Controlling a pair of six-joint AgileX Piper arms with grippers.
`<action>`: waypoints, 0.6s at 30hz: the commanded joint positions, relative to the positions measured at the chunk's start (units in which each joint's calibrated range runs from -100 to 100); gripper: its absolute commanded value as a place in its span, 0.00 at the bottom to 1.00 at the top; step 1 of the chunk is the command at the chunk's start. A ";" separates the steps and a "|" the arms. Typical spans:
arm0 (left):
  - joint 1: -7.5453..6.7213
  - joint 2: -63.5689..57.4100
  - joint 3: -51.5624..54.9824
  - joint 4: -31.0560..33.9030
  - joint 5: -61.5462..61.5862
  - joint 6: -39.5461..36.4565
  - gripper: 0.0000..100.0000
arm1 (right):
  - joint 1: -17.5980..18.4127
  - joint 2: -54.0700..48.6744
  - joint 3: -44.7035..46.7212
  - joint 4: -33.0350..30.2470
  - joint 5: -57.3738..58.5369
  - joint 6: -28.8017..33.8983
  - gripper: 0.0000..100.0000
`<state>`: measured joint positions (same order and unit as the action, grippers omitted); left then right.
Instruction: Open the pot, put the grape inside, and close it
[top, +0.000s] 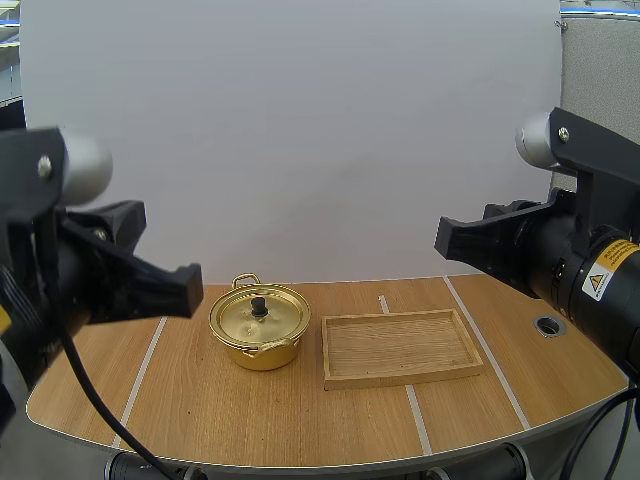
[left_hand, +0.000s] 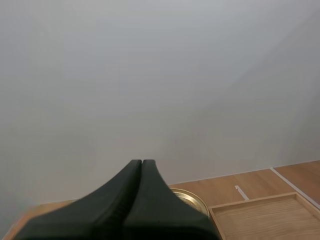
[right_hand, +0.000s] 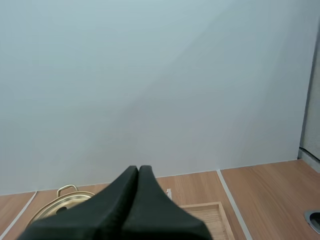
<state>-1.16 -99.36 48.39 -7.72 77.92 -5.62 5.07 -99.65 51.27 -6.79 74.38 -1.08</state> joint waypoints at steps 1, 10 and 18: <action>0.07 -0.64 4.81 0.05 -3.26 -0.55 0.00 | -2.13 -0.35 0.67 -0.38 -3.03 1.46 0.00; 0.00 -0.64 16.28 2.48 -32.40 -1.65 0.00 | -2.20 -0.35 19.14 -2.06 -36.42 -0.61 0.00; 0.00 -0.64 33.28 4.64 -55.29 -1.53 0.00 | -2.20 -0.35 37.98 -2.06 -55.22 -0.51 0.00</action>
<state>-1.16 -99.78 68.91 -5.28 43.90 -6.57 3.05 -99.65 76.19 -8.33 33.70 -1.05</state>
